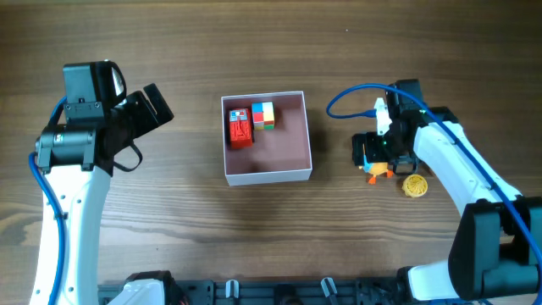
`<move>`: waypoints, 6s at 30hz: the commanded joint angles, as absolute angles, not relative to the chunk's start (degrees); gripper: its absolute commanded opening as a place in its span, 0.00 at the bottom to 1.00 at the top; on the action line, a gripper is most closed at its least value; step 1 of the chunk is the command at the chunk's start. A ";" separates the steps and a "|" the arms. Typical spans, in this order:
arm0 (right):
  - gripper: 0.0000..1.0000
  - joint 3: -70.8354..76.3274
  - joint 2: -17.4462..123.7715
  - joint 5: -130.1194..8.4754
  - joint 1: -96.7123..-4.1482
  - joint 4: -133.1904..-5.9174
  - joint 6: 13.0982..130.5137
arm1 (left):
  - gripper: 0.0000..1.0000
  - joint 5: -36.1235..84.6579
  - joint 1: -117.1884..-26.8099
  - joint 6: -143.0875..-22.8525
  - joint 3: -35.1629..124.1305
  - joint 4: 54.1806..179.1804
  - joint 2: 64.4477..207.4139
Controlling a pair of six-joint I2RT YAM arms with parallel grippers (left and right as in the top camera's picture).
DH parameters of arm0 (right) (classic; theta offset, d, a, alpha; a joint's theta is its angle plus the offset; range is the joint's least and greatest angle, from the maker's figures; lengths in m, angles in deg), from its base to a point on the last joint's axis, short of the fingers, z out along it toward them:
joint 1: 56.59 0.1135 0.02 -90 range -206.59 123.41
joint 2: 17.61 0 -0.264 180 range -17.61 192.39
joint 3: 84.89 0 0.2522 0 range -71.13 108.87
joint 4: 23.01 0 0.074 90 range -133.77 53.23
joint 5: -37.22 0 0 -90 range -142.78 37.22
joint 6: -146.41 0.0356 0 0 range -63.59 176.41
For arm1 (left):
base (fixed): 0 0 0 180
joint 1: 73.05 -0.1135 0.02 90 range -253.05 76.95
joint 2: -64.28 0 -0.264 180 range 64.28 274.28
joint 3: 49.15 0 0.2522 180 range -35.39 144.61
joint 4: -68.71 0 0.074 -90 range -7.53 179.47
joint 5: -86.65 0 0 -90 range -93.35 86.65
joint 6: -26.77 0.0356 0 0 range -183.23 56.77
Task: Pack container
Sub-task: 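Lower the right gripper onto the blue-capped duck and grasp it, then carry the duck into the box's right side and lower it, then release the duck and adjust it inside the box with the right gripper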
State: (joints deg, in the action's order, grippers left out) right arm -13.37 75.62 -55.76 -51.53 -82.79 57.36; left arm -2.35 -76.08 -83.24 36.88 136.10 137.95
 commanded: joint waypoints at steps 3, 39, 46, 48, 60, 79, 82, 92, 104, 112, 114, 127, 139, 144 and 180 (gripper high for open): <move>0.99 -15.69 77.04 -56.22 -51.51 -80.06 56.13 | 1.00 -1.39 -76.49 -82.94 36.99 136.14 138.30; 0.04 -11.93 85.33 -56.22 -51.51 -80.91 58.58 | 1.00 -1.17 -76.49 -82.94 36.99 136.38 138.30; 0.04 -3.14 78.24 -55.06 -48.32 -89.08 59.43 | 1.00 0.27 -76.49 -82.94 36.99 136.34 138.30; 0.04 -0.54 75.42 -54.89 -46.16 -90.11 59.61 | 1.00 0.27 -76.49 -82.92 36.99 136.34 138.30; 0.04 7.19 66.97 -47.59 -26.16 -81.96 82.89 | 0.99 0.27 -76.49 -82.94 36.99 136.36 138.30; 0.04 7.19 86.66 -43.15 -22.38 -77.85 91.11 | 0.99 0.27 -76.49 -82.94 36.99 136.38 138.35; 0.05 7.19 87.40 -43.35 -22.38 -77.76 91.17 | 0.99 0.27 -76.49 -82.94 36.94 136.38 138.35; 0.08 7.19 90.20 -43.78 -22.38 -77.00 91.35 | 0.99 0.27 -76.49 -82.92 36.94 136.38 138.35; 0.45 7.19 90.20 -45.31 -22.38 -75.25 91.50 | 0.99 0.25 -76.49 -82.92 36.94 136.38 138.35; 0.47 7.19 90.20 -46.43 -22.38 -74.92 91.06 | 0.99 0.25 -76.49 -82.89 36.94 136.38 138.35; 0.47 7.19 90.20 -46.43 -22.38 -74.90 91.06 | 0.99 0.25 -76.49 -82.92 36.94 136.38 138.35; 0.75 7.19 90.18 -48.29 -22.44 -74.55 89.75 | 1.00 0.25 -76.49 -82.89 36.94 136.38 138.35; 0.53 7.67 89.00 -47.76 -22.42 -77.02 84.92 | 1.00 0.25 -76.49 -82.89 36.94 136.38 138.35; 0.04 7.65 88.78 -48.59 -22.42 -88.23 86.62 | 1.00 0.25 -76.49 -82.89 36.94 136.36 138.35; 0.09 4.24 89.13 -49.18 -22.42 -87.60 86.60 | 0.99 0.25 -76.49 -82.92 36.94 137.41 138.35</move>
